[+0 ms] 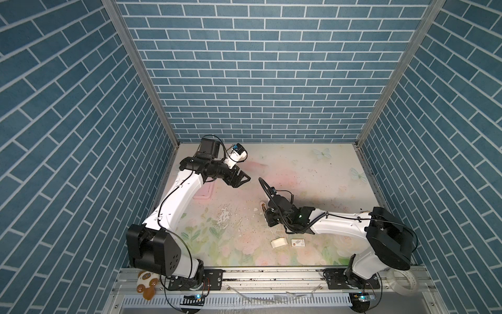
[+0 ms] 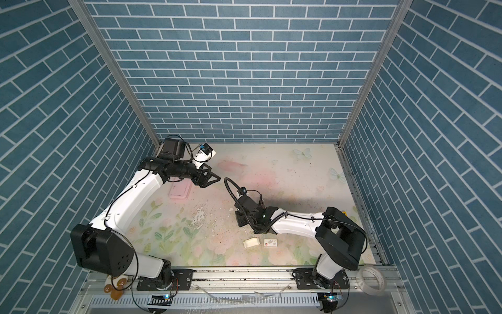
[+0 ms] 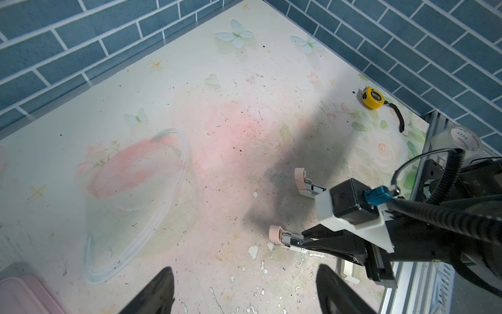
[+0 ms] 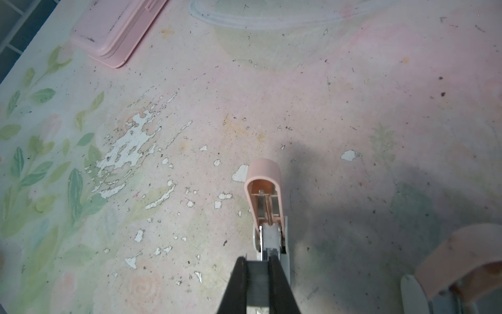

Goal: Load the staples into the stapler

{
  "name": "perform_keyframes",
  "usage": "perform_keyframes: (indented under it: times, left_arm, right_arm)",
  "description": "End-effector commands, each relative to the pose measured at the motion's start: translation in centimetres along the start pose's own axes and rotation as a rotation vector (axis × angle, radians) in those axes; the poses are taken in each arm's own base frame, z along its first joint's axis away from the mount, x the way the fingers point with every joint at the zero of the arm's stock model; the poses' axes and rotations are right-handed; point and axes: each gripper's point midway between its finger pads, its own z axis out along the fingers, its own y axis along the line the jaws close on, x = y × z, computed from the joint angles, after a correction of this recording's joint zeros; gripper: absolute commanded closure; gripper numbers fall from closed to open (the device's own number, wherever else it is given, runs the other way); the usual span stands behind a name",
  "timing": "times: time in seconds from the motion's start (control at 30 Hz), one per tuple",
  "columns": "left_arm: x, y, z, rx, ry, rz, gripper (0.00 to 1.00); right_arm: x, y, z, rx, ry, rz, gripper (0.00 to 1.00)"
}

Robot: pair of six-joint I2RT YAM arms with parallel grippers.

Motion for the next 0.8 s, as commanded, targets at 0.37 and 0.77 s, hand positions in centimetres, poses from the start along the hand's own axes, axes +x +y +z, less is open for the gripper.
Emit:
perform_keyframes:
  times: [0.37,0.77]
  left_arm:
    - [-0.3,-0.2,-0.7,-0.006,-0.011,-0.006,0.17]
    - [-0.1,-0.2,-0.5,-0.003,-0.011,-0.008,0.17]
  right_arm:
    - [0.3,-0.5,1.6,0.031,0.008,-0.047,0.99]
    - [0.7,-0.8,2.2,0.050,0.021,-0.048,0.99]
